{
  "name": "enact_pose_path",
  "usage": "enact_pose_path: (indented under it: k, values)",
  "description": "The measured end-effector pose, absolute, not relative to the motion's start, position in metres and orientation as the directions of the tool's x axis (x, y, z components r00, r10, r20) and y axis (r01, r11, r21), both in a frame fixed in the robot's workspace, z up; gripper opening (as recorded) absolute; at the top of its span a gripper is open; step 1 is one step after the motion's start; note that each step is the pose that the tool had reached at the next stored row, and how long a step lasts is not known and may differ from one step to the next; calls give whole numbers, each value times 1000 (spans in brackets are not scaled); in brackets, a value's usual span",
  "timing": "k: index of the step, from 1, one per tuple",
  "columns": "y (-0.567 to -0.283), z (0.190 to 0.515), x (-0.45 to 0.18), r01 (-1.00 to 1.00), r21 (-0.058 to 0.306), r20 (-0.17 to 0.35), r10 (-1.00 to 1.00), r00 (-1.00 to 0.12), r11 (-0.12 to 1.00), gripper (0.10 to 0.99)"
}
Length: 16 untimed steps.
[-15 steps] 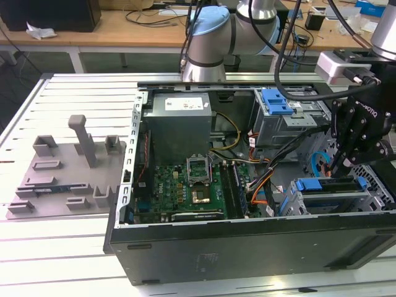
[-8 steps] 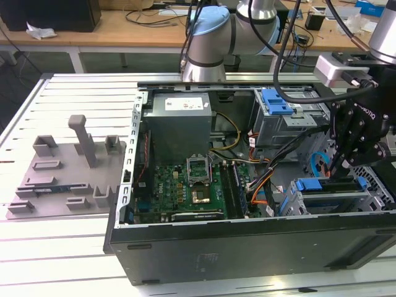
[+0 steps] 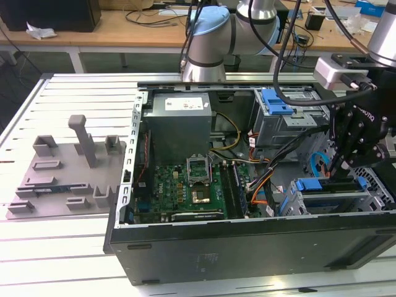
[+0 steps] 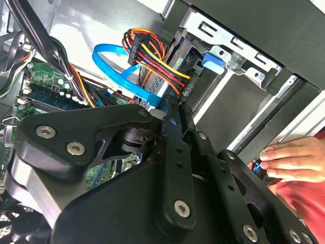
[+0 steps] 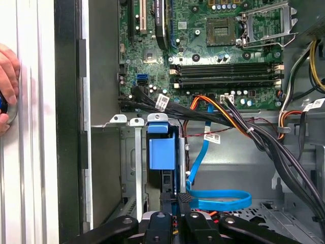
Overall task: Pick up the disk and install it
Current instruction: 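Insert the second disk wire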
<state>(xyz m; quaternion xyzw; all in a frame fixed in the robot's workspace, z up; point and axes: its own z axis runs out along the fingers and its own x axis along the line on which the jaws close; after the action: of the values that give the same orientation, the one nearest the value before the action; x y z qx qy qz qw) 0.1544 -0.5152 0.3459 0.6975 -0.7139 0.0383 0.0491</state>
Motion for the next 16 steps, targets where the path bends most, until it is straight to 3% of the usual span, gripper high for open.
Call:
enact_pose_path:
  k: [16]
  values:
    - [-515,343,154,-1000,14,123,-992,-22,24,161]
